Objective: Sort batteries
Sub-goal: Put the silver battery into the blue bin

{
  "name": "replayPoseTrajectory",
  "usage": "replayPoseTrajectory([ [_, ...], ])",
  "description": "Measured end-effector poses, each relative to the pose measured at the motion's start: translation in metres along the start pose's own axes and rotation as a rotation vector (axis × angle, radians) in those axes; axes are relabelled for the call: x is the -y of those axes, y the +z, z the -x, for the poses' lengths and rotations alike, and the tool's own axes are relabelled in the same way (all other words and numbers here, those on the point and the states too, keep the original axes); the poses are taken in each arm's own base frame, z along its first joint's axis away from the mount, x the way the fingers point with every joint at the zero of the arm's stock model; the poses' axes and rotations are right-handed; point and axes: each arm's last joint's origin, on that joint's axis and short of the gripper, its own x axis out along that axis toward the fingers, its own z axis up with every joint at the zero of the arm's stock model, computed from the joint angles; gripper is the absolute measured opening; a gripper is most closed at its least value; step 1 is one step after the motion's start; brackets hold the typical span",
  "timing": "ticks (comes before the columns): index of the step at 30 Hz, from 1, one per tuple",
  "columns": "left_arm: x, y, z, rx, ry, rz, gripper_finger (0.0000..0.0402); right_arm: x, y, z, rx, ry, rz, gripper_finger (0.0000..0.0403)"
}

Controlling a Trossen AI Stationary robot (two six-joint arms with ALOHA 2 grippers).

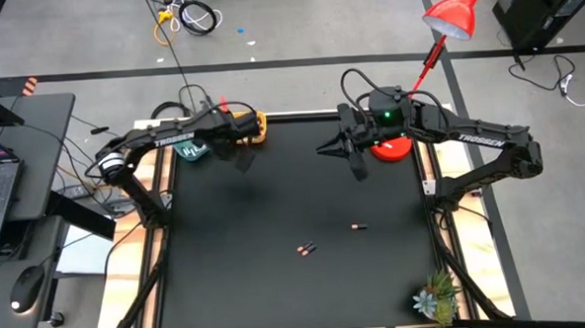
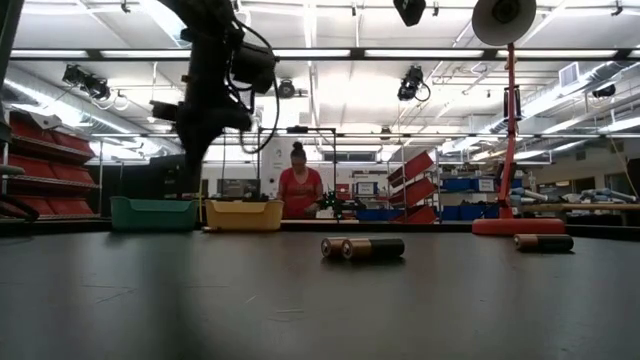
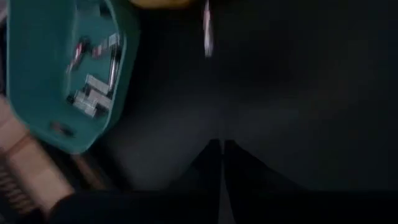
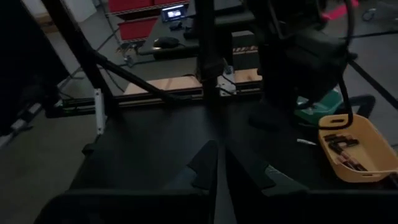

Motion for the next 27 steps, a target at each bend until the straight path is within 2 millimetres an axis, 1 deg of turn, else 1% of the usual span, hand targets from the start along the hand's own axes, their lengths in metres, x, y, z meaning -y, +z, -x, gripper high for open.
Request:
replayPoseTrajectory([
  [5, 0.002, 0.008, 0.006, 0.134, -0.031, 0.102, 0.0074, 0.0, -0.001, 0.0, -0.006, -0.019, -0.008, 0.0041],
  [9, 0.006, 0.015, 0.002, 0.19, -0.07, 0.126, 0.0121, 0.0, -0.001, 0.0, -0.01, -0.019, -0.013, 0.0041],
  [13, 0.011, 0.018, -0.02, 0.182, -0.144, 0.197, 0.017, -0.001, -0.001, 0.0, -0.008, -0.015, -0.011, 0.0041],
  [16, 0.015, 0.017, -0.038, 0.152, -0.128, 0.225, 0.0199, -0.001, -0.001, 0.0, -0.011, -0.014, -0.021, 0.0041],
  [20, 0.02, 0.02, -0.052, 0.165, -0.085, 0.225, 0.0215, -0.001, -0.001, 0.0, -0.014, -0.012, -0.029, 0.0041],
  [22, 0.022, 0.026, -0.056, 0.187, -0.104, 0.223, 0.0216, -0.001, -0.002, -0.001, -0.014, -0.012, -0.029, 0.0041],
  [27, 0.024, 0.038, -0.075, 0.168, -0.135, 0.212, 0.0217, 0.0, -0.001, 0.0, -0.014, -0.015, -0.042, 0.0041],
])
